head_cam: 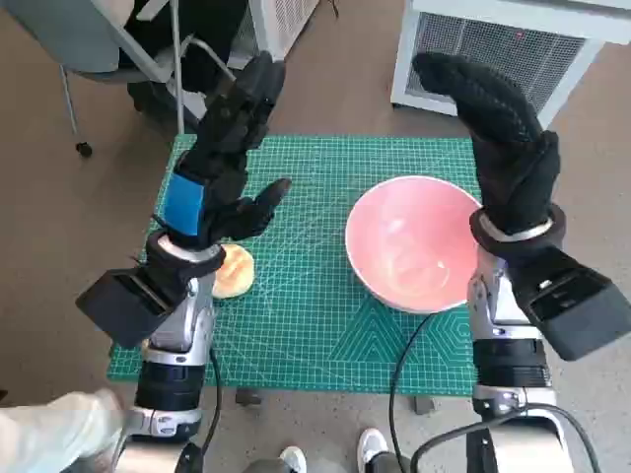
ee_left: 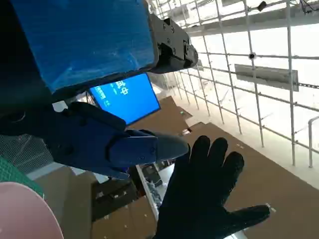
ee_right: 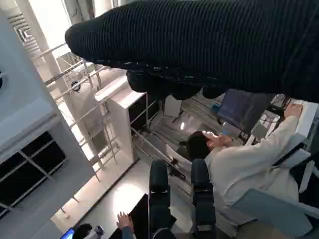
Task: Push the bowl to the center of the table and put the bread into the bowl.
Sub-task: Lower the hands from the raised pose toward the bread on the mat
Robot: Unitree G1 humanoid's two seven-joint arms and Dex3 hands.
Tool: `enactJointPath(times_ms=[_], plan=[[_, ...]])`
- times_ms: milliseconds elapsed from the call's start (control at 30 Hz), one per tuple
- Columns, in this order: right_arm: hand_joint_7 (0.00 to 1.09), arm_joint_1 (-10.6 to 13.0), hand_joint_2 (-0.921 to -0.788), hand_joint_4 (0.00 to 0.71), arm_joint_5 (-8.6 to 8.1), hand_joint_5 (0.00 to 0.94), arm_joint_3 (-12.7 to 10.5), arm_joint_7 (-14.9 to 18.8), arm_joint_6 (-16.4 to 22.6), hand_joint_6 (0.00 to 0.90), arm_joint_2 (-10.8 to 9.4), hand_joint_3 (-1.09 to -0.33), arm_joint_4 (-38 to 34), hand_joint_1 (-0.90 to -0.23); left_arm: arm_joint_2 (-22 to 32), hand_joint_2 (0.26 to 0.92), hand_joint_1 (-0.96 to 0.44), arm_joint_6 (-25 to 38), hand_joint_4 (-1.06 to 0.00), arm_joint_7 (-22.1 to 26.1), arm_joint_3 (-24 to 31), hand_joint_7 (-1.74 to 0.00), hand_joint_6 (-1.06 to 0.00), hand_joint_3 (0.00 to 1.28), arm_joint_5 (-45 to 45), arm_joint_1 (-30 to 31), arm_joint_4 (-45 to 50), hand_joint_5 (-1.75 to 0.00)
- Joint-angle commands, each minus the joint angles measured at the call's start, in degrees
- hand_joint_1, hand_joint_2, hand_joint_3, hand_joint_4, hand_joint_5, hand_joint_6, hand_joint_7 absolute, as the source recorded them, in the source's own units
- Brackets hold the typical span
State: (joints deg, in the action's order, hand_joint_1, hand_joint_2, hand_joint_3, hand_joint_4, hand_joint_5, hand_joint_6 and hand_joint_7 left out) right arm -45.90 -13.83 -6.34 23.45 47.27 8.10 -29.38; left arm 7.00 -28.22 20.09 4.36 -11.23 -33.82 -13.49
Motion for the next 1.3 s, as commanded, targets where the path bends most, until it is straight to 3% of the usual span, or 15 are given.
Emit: enactJointPath(times_ms=[33,567,833,967,1133,1300], plan=[[0.71,1.32,-0.921,0.27,-0.66,0.013,-0.14,0.57,-0.41,-0.001,0.04,-0.78,-0.47,-0.578,0.38,0.921,-0.61,-0.52,-0.23,-0.33,0.15,-0.04,-0.34,0.39,0.36,-1.14,-0.41,0.0],[0.71,1.53,-0.921,0.269,-0.61,0.011,-0.41,0.62,0.0,-0.001,0.24,-0.78,-0.63,-0.579,0.23,0.921,-0.59,-0.5,-0.23,-0.08,0.18,-0.04,-0.34,0.38,-0.14,-1.26,-0.79,0.0],[0.69,2.63,-0.921,0.262,-1.91,0.007,-1.46,1.3,0.17,-0.001,1.52,-0.794,0.01,-0.567,0.15,0.921,-0.59,-0.82,-0.23,-0.15,0.19,-0.04,-0.34,0.38,-0.09,-1.02,-0.77,0.0],[0.68,3.53,-0.921,0.252,-2.7,0.002,-3.09,1.2,0.67,-0.001,3.01,-0.832,-0.74,-0.543,0.14,0.921,-0.59,-1.09,-0.24,-0.46,0.29,-0.04,-0.35,0.38,0.14,-0.63,-0.43,0.0],[0.66,5.37,-0.921,0.242,-1.13,0.0,-6.62,-2.35,1.85,-0.001,4.71,-0.861,-3.62,-0.529,0.19,0.921,-0.6,-1.21,-0.24,-0.55,0.56,-0.04,-0.36,0.38,-0.12,-0.05,-0.23,-0.01],[0.64,6.67,-0.921,0.244,-0.03,0.002,-10.04,-5.79,3.29,-0.001,6.7,-0.838,-9.64,-0.533,0.2,0.921,-0.59,-1.52,-0.25,-0.05,0.91,-0.05,-0.37,0.37,-0.89,0.45,-0.62,-0.01]])
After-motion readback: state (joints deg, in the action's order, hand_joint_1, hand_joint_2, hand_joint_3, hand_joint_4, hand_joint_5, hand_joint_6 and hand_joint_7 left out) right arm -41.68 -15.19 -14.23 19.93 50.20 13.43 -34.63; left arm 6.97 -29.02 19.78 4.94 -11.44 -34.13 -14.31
